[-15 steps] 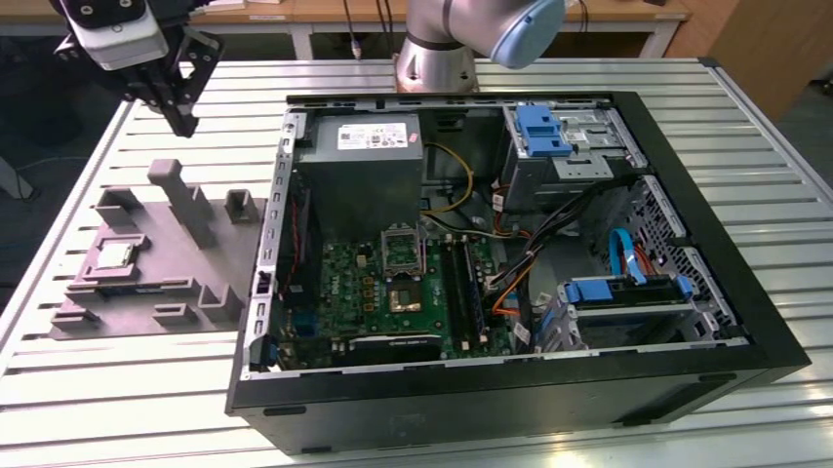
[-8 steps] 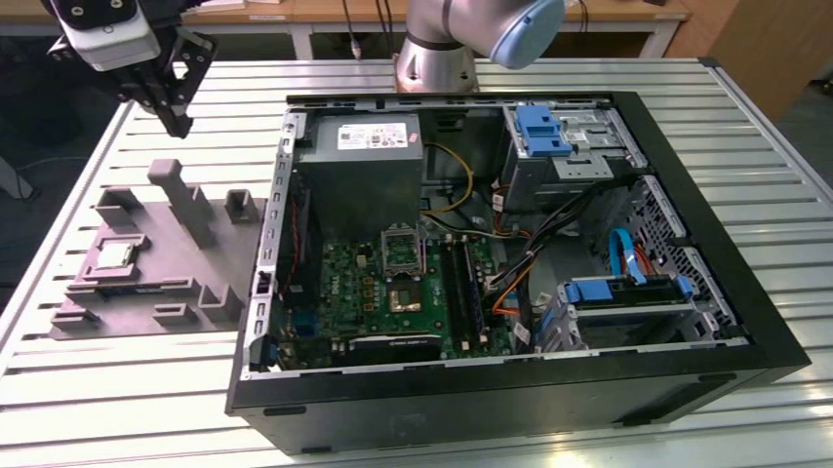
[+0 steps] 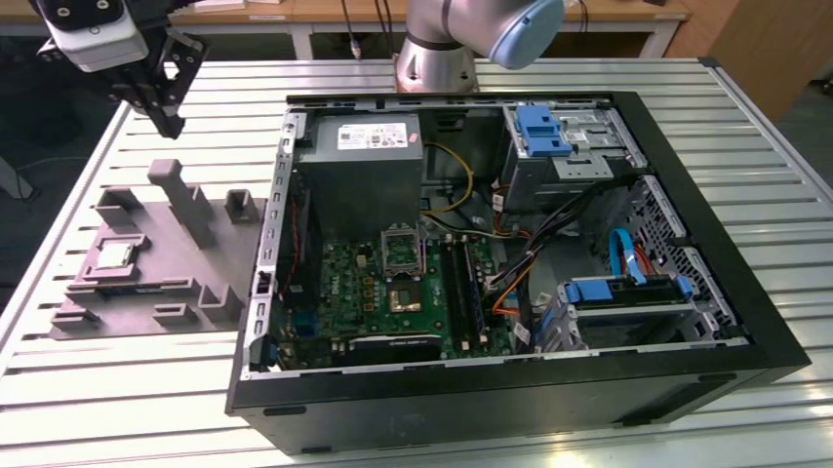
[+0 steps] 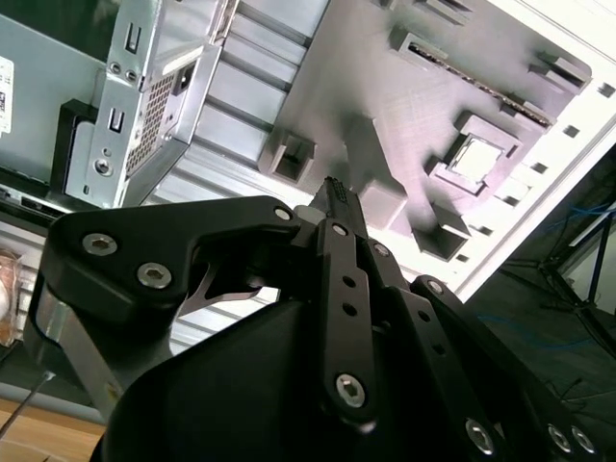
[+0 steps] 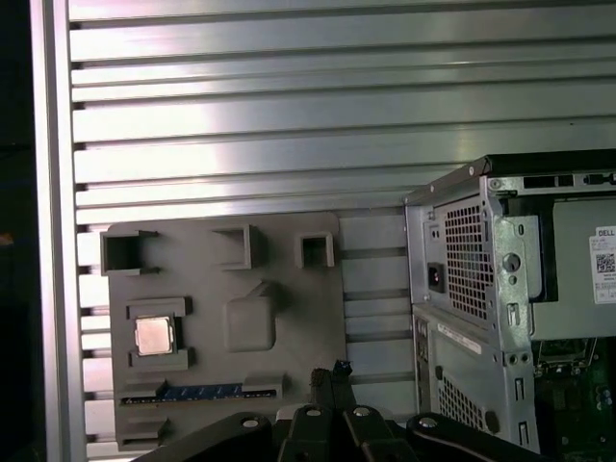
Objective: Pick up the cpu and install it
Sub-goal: 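Reach for the cpu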
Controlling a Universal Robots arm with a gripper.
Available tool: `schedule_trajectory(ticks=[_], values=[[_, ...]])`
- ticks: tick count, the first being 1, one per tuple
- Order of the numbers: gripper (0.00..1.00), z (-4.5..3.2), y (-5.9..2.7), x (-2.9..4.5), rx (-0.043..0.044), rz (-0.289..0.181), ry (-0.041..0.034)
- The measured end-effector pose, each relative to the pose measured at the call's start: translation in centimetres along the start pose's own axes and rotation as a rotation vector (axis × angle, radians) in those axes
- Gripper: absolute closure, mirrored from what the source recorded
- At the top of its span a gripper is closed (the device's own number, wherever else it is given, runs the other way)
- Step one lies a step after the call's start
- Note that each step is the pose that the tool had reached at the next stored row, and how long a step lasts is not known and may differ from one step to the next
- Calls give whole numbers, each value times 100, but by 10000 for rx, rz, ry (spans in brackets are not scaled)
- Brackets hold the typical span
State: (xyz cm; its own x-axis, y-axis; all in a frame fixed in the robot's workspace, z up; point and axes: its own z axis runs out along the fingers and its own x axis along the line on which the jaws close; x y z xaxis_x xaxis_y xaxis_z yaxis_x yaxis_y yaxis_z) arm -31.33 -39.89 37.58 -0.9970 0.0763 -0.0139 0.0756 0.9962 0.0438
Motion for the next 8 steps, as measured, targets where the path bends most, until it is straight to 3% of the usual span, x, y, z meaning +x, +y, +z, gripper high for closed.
schedule_trajectory(ticks=[8], values=[[89, 3, -8, 104, -1, 0, 1]])
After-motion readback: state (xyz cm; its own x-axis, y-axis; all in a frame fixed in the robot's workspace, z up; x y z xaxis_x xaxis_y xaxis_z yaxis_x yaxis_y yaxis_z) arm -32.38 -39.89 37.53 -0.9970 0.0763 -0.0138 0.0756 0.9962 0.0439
